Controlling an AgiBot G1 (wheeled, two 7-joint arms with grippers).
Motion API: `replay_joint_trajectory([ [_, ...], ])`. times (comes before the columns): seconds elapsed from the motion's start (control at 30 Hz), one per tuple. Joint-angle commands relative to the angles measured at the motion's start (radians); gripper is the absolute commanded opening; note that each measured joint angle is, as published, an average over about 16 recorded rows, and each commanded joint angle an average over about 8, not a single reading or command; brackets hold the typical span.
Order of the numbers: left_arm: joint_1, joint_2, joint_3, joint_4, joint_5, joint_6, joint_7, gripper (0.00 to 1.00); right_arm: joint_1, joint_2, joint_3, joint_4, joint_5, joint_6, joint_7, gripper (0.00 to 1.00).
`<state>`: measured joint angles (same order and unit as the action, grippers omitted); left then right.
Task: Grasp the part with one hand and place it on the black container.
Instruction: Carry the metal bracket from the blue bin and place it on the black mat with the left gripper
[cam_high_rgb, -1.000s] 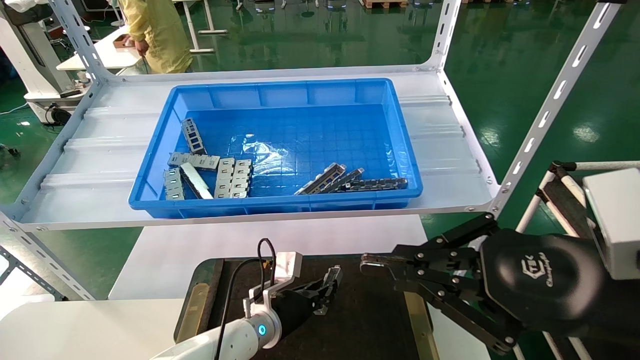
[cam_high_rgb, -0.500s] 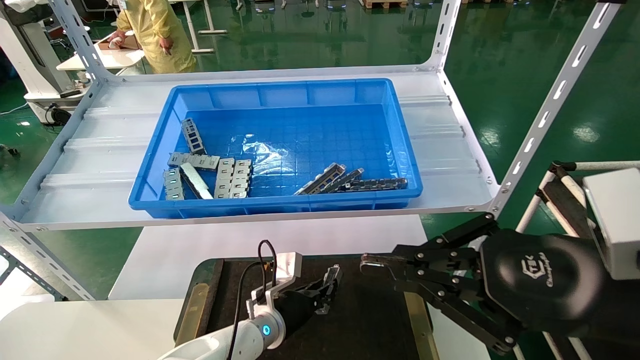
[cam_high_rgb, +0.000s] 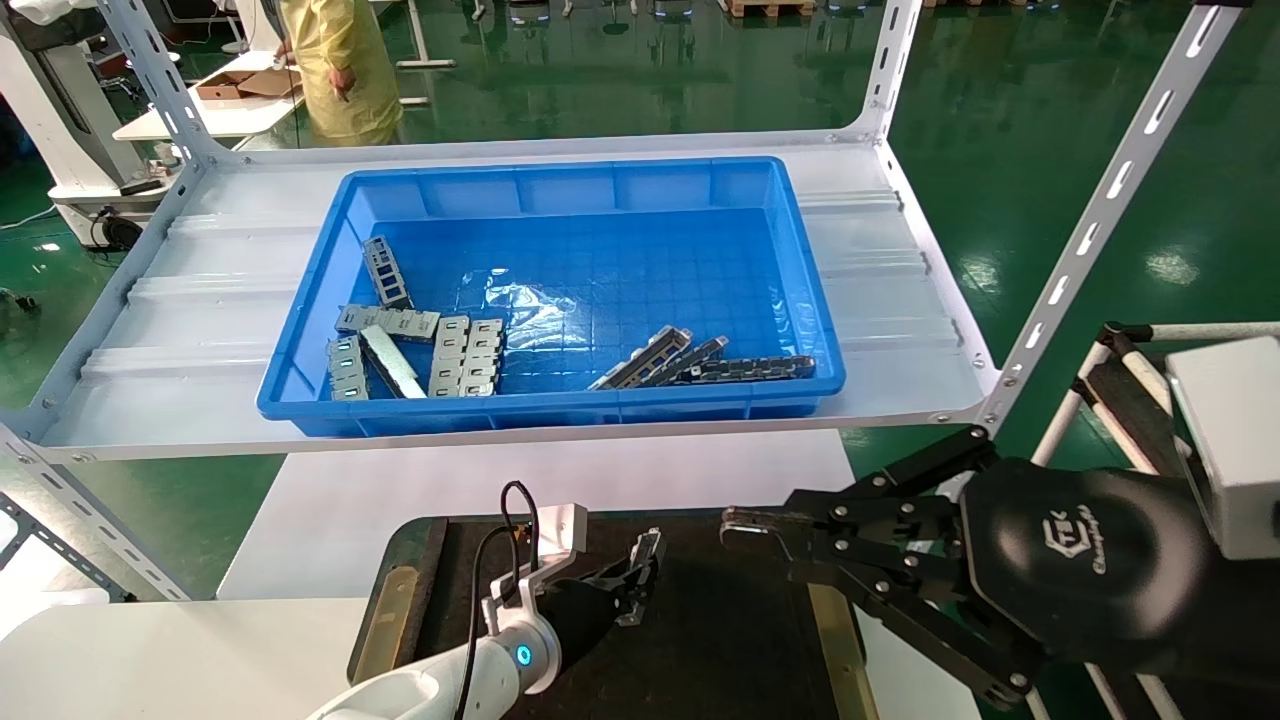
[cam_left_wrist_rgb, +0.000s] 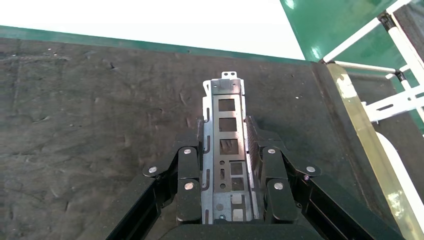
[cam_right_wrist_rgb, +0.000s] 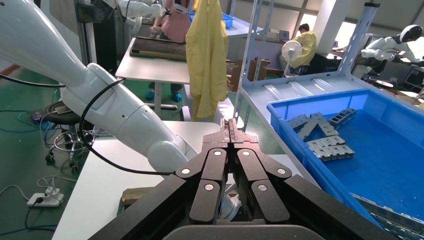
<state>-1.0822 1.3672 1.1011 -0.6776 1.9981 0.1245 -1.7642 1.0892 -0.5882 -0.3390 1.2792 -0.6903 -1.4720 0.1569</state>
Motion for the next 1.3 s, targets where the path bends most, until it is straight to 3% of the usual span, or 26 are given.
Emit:
replay_joint_trajectory([
  [0.03,-0.005,0.0,0.016,0.009,-0.001,-0.008,-0.018,0.0,0.0,0.0,0.0,0.0,0.0,0.0,0.0,0.0],
  [0.43,-0.025,0.002,0.096,0.041,-0.011,-0.03,-0.107,0.0,0.0,0.0,0.0,0.0,0.0,0.0,0.0,0.0],
  [0.47,-0.027,0.002,0.103,0.043,-0.012,-0.03,-0.114,0.0,0.0,0.0,0.0,0.0,0.0,0.0,0.0,0.04],
  [0.53,-0.03,0.002,0.115,0.045,-0.013,-0.031,-0.128,0.02,0.0,0.0,0.0,0.0,0.0,0.0,0.0,0.23],
  [0.6,-0.032,0.002,0.127,0.047,-0.014,-0.032,-0.141,0.12,0.0,0.0,0.0,0.0,0.0,0.0,0.0,0.48],
  [0.7,-0.036,0.002,0.144,0.05,-0.016,-0.033,-0.161,0.49,0.0,0.0,0.0,0.0,0.0,0.0,0.0,0.86],
  [0.77,-0.038,0.003,0.154,0.051,-0.016,-0.033,-0.174,0.74,0.0,0.0,-0.001,0.0,0.0,0.0,0.0,0.99],
  [0.87,-0.041,0.003,0.169,0.052,-0.015,-0.034,-0.192,0.99,0.0,0.0,-0.001,0.0,0.0,0.0,0.0,1.0],
  [1.3,-0.055,0.003,0.221,0.046,-0.005,-0.038,-0.262,1.0,0.0,0.0,-0.001,0.0,0.001,0.0,0.0,1.0],
])
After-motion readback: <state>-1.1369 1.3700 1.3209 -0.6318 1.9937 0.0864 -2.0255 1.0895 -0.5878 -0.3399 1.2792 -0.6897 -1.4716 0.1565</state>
